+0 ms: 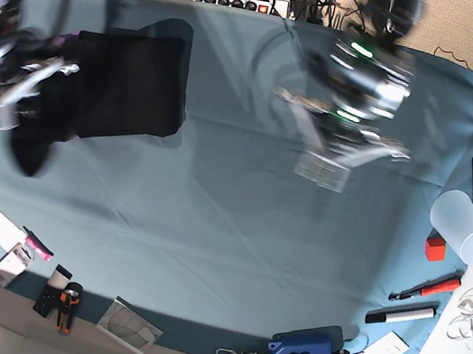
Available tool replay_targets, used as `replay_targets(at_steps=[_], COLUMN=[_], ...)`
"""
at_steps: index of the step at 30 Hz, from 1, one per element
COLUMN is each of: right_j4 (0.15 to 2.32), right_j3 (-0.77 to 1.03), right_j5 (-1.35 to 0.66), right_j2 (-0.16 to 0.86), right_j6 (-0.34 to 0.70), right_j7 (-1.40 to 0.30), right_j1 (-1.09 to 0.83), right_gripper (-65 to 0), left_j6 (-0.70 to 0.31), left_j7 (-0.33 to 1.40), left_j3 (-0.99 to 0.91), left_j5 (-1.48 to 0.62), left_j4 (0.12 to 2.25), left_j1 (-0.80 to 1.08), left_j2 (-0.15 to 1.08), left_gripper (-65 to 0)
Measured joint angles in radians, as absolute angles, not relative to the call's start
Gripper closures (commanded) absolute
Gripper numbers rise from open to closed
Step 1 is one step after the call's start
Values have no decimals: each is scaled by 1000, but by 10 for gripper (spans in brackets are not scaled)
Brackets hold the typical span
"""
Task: Layout the t-shirt on the table in an organized manner, then fold the t-shirt properly
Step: 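Press the folded bundle with the right gripper and release both grippers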
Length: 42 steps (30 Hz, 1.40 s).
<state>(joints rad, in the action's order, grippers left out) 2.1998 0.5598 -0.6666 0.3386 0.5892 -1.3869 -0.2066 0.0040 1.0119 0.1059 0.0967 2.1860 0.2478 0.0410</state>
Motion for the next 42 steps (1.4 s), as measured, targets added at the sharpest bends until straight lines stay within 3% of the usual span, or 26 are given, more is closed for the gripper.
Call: replay_targets(at_steps=[6, 16, 17, 19, 21, 26, 36, 42], right_j4=[2197, 2196, 2197, 2197, 2196, 2296, 2339, 2339], right_j3=[363, 148, 144, 144, 144, 144, 253, 496], right_j5=[-567, -330, -318, -297, -285, -419, -410, -330], right_j2=[250, 177, 177, 177, 177, 178, 174, 189], right_j6=[587, 587, 588, 585, 587, 573, 607, 490], right_j7=[-1387, -1269, -1253, -1213, -1211, -1353, -1241, -1170], right_j1=[-273, -275, -285, -318, -351, -358, -355, -345], right_gripper=[0, 0, -63, -185, -228, -227, -227, -225], left_j6=[-140, -181, -181, -181, -181, -181, -181, -181], left_j7=[1009, 1010, 1010, 1010, 1010, 1009, 991, 991], left_j3=[-136, -187, -187, -186, -185, -186, -185, -185], left_j5=[-147, -248, -248, -248, -249, -249, -249, -257], left_j4=[2186, 2186, 2186, 2186, 2186, 2186, 2185, 2185], left_j1=[260, 265, 265, 266, 265, 265, 277, 281], left_j2=[36, 36, 37, 36, 36, 36, 36, 36], left_gripper=[0, 0, 0, 0, 0, 0, 0, 0])
